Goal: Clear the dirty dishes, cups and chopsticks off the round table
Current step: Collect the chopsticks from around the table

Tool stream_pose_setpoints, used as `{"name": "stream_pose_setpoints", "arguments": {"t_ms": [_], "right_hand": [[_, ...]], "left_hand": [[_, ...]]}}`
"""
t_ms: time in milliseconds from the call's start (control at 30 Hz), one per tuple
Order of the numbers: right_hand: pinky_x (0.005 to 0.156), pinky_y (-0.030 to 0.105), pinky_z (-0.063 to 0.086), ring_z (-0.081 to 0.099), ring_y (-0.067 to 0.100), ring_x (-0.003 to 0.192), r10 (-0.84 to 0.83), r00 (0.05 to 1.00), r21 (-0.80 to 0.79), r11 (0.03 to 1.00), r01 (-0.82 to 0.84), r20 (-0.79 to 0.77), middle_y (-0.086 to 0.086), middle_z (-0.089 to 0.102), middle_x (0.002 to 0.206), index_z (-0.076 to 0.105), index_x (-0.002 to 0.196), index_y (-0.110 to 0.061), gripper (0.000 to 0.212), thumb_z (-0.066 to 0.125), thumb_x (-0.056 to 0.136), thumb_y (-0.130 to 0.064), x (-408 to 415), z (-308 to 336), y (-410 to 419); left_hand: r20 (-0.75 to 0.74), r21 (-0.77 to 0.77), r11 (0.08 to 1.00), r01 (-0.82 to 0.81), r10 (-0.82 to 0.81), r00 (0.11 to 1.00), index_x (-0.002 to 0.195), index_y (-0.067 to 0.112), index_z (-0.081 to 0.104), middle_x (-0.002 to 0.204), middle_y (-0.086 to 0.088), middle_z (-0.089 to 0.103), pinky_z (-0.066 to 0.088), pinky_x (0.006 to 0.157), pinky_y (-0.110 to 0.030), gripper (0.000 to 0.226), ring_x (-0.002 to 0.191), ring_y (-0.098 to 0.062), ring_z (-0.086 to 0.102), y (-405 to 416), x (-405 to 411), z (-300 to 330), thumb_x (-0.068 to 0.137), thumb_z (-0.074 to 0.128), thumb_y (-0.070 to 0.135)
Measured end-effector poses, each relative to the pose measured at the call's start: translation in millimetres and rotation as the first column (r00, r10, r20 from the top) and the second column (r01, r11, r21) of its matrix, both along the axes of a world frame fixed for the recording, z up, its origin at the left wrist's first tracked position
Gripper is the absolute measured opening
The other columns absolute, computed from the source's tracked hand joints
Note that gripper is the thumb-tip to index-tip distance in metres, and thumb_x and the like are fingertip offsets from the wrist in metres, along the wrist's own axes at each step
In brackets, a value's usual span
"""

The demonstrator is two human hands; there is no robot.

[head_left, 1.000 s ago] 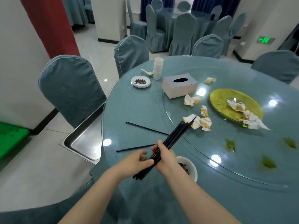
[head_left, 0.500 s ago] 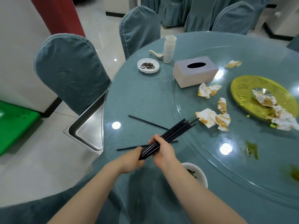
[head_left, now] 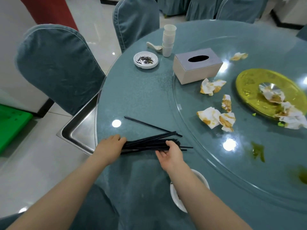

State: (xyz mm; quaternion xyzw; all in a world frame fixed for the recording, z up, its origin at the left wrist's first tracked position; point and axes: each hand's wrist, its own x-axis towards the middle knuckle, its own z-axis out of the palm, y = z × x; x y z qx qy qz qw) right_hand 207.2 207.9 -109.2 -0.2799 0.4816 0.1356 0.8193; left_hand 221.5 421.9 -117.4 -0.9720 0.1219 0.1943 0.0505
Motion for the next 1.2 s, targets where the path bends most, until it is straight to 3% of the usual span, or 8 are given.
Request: {"name": "stream_pose_setpoints", "arguments": {"t_ms": [200, 267, 333, 433, 600, 733, 967, 1200], "right_hand": [[0.092, 0.038, 0.049, 0.062, 0.030, 0.089, 0.074, 0.997, -0.052, 0.996, -0.074, 0.009, 0.019, 0.063, 0.096, 0.056, 0.101, -0.001, 0.014, 0.045, 0.094, -0.002, 6, 3, -15], [0.096, 0.041, 0.049, 0.063, 0.030, 0.084, 0.094, 0.995, -0.063, 0.994, -0.094, 0.010, 0.020, 0.064, 0.091, 0.056, 0.109, 0.003, 0.020, 0.044, 0.094, -0.003, 5, 4, -18], [0.099, 0.040, 0.046, 0.061, 0.034, 0.102, 0.157, 0.987, -0.088, 0.984, -0.158, -0.010, 0.026, 0.061, 0.110, 0.048, 0.129, 0.006, 0.036, 0.045, 0.095, -0.006, 3, 8, -20], [0.103, 0.042, 0.039, 0.043, 0.039, 0.129, 0.183, 0.982, -0.089, 0.979, -0.186, -0.039, 0.032, 0.036, 0.142, 0.029, 0.142, 0.006, 0.053, 0.049, 0.095, -0.009, 0, 15, -25], [0.106, 0.042, 0.038, 0.042, 0.039, 0.131, 0.210, 0.978, -0.107, 0.972, -0.210, -0.009, 0.030, 0.035, 0.144, 0.026, 0.143, 0.009, 0.054, 0.046, 0.097, -0.011, -5, 27, -36], [0.102, 0.042, 0.041, 0.046, 0.038, 0.128, 0.259, 0.966, -0.114, 0.960, -0.254, 0.028, 0.027, 0.043, 0.140, 0.039, 0.136, 0.007, 0.042, 0.043, 0.097, -0.010, -10, 34, -35], [0.095, 0.039, 0.043, 0.050, 0.035, 0.125, 0.392, 0.914, -0.076, 0.920, -0.385, 0.102, 0.022, 0.051, 0.136, 0.054, 0.126, 0.001, 0.034, 0.042, 0.095, -0.010, -6, 32, 0], [0.092, 0.035, 0.044, 0.056, 0.031, 0.117, 0.566, 0.797, -0.063, 0.821, -0.567, 0.211, 0.016, 0.060, 0.124, 0.058, 0.115, -0.006, 0.028, 0.039, 0.098, -0.015, -21, 55, 70]], "left_hand": [[-0.095, -0.029, 0.999, -0.014, 0.012, 0.995, 0.135, 0.024, 0.038, 0.131, -0.003, 0.041, 0.044, 0.092, -0.037, 0.051, 0.118, -0.023, 0.046, -6, 2, -5, 0.088, 0.057, 0.031], [-0.108, -0.046, 0.999, -0.016, 0.011, 0.994, 0.140, 0.027, 0.034, 0.136, -0.002, 0.039, 0.043, 0.096, -0.038, 0.057, 0.122, -0.023, 0.044, -6, 2, -4, 0.088, 0.058, 0.029], [-0.123, -0.052, 0.998, -0.020, 0.013, 0.992, 0.142, 0.030, 0.032, 0.140, -0.001, 0.037, 0.043, 0.097, -0.037, 0.060, 0.125, -0.023, 0.042, -5, 3, -4, 0.088, 0.058, 0.027], [-0.138, -0.078, 0.996, -0.043, 0.032, 0.990, 0.142, 0.030, 0.031, 0.141, -0.002, 0.035, 0.043, 0.098, -0.038, 0.062, 0.125, -0.023, 0.042, -5, 5, -4, 0.087, 0.059, 0.027], [-0.128, -0.178, 0.978, -0.109, 0.086, 0.988, 0.146, 0.027, 0.027, 0.145, -0.002, 0.035, 0.041, 0.102, -0.039, 0.070, 0.128, -0.024, 0.041, -9, -1, -2, 0.085, 0.061, 0.034], [-0.075, -0.329, 0.934, -0.142, 0.125, 0.989, 0.148, 0.024, 0.025, 0.153, 0.000, 0.027, 0.033, 0.110, -0.036, 0.070, 0.136, -0.022, 0.034, -11, -15, 8, 0.088, 0.059, 0.033], [-0.125, -0.683, 0.638, -0.355, 0.377, 0.918, 0.143, 0.032, 0.033, 0.140, 0.015, 0.043, 0.029, 0.102, -0.019, 0.060, 0.129, -0.007, 0.043, 9, -61, 43, 0.090, 0.061, 0.029], [-0.196, -0.856, 0.306, -0.417, 0.555, 0.809, 0.126, 0.036, 0.044, 0.126, 0.009, 0.058, 0.042, 0.102, -0.027, 0.044, 0.119, -0.007, 0.054, 58, -116, 104, 0.092, 0.057, 0.011]]}}
